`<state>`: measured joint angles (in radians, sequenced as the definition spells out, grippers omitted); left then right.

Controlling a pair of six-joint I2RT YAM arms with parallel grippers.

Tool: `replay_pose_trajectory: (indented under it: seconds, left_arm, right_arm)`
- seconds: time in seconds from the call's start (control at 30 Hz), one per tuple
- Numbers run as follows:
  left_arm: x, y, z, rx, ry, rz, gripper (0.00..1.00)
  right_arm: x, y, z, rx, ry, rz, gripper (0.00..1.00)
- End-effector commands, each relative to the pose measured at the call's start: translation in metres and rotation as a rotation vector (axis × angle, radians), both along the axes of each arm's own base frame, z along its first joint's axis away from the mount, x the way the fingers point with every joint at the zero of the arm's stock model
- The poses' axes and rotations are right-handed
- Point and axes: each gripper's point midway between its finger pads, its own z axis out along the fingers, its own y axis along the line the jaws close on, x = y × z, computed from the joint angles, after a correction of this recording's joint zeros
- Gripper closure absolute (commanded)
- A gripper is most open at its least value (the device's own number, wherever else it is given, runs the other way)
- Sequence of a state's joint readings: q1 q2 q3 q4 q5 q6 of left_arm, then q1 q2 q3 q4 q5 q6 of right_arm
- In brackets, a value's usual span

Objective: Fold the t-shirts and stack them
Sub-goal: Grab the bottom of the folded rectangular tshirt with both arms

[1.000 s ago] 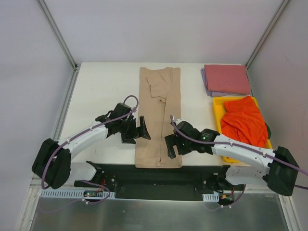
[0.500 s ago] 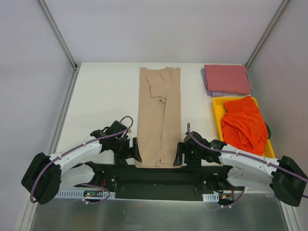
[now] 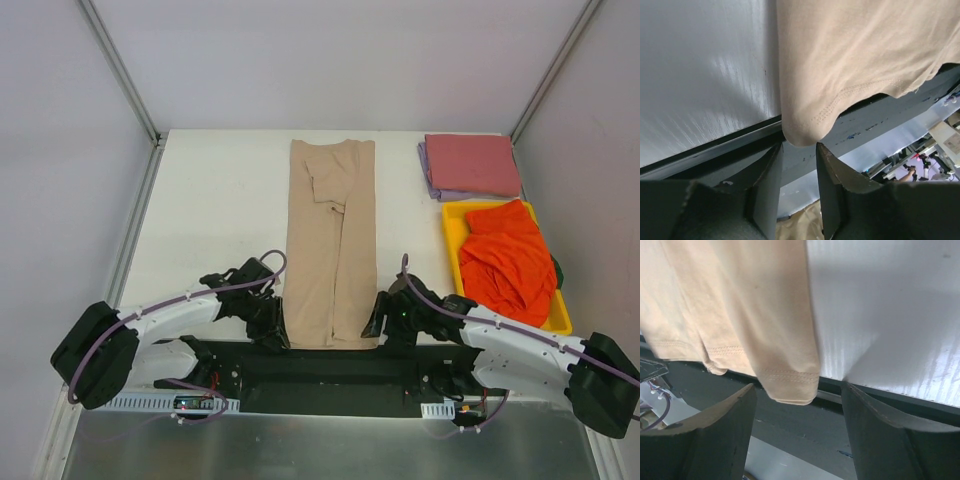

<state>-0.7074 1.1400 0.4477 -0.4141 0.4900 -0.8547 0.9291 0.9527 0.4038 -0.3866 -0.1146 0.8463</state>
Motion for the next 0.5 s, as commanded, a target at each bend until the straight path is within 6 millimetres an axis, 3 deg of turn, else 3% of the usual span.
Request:
replay_pose_trajectory:
  seconds: [0.0,0.17,0.33,0.37,0.47]
  left_arm:
    - [0.004,0.0,-0.006,0.02,-0.009,0.014,0.72]
    - [0.01,0.004,-0.014,0.066,-0.03,0.028,0.75]
    - [0.014,-0.002,-0.015,0.049,-0.039,0.025,0.88]
    - [0.015,-0.003,-0.014,0.044,-0.045,0.022,0.97]
    - [0.016,-0.005,-0.011,0.023,-0.062,0.017,1.0]
  right_arm:
    - [0.008,-0.001,-0.006,0.011,-0.002,-0.084,0.32]
    - [0.009,-0.005,-0.013,-0.01,-0.016,-0.081,0.46]
    - [0.012,-0.001,-0.017,-0.001,-0.024,-0.065,0.56]
    - [0.012,0.001,-0.017,0.004,-0.022,-0.058,0.6]
    - [0.015,0.008,-0.016,0.021,-0.035,-0.031,0.75]
